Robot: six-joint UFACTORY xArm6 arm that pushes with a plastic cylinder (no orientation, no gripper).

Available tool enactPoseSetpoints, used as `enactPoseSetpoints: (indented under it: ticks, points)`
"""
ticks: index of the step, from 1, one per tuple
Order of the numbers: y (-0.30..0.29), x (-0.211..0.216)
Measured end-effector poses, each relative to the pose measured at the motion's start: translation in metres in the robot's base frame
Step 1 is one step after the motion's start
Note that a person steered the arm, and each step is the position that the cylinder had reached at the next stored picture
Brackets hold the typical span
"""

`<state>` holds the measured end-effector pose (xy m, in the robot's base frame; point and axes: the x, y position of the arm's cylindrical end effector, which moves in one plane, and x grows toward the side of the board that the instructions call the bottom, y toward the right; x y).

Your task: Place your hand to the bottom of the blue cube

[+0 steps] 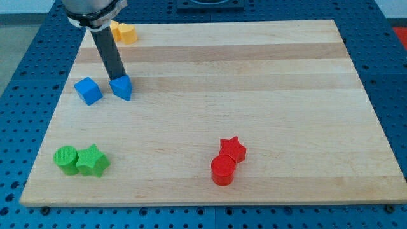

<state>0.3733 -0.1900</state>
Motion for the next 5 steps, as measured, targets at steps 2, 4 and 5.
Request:
enactPoseSetpoints:
  ticks: [2,4,5]
  points:
    - [0.001,-0.023]
    - [0.072,0.005]
    - [0.087,0.039]
